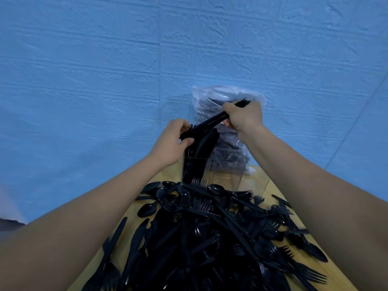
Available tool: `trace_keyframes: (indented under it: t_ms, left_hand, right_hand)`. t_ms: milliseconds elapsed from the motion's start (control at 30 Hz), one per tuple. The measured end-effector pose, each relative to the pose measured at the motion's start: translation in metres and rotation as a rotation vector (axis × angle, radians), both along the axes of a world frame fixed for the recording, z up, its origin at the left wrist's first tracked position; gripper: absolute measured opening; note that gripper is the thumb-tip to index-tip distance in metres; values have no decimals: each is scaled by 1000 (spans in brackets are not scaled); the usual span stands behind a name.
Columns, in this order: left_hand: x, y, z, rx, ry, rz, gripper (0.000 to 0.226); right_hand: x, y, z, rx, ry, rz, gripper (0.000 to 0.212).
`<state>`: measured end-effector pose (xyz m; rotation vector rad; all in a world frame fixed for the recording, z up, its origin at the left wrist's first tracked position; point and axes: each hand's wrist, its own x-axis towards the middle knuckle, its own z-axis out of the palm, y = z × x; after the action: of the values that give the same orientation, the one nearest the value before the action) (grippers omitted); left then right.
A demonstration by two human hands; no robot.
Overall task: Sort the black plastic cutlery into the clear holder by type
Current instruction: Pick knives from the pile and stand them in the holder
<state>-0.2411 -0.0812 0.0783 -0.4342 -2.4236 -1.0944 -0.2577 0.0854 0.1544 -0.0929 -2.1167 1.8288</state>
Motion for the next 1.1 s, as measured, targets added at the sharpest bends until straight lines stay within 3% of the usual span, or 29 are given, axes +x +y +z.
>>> trace_keyframes:
  t_ms: [100,333,467,633,800,900,1000,1100]
  left_hand:
    - [-4,-9,-26,34,-32,110,31]
    - [-5,-7,-51,-127,28,35,4]
    - [-6,-11,-51,-109,47,55,6]
    - [-5,-11,-51,-86,57,60,7]
    - [-1,-8,-48,-116,38,93,9]
    - [0,-7,-46,-149,19,119,11]
    - [1,-5,-45,-180,22,137,13]
    - [3,-5,-44,-213,24,152,14]
  right_hand:
    - [-9,4,-4,65,-4,-70,29]
    - [-19,-10,-21,375,133,-113,22]
    - [-19,-26,-34,559,219,-64,19]
    - [-19,-38,-43,712,125,-122,12]
    - [-20,-38,-41,760,72,-73,28]
    - [-21,-33,-42,710,136,-65,29]
    - [-19,-30,-50,811,225,-81,19]
    - [-16,-34,-60,946,283,-51,24]
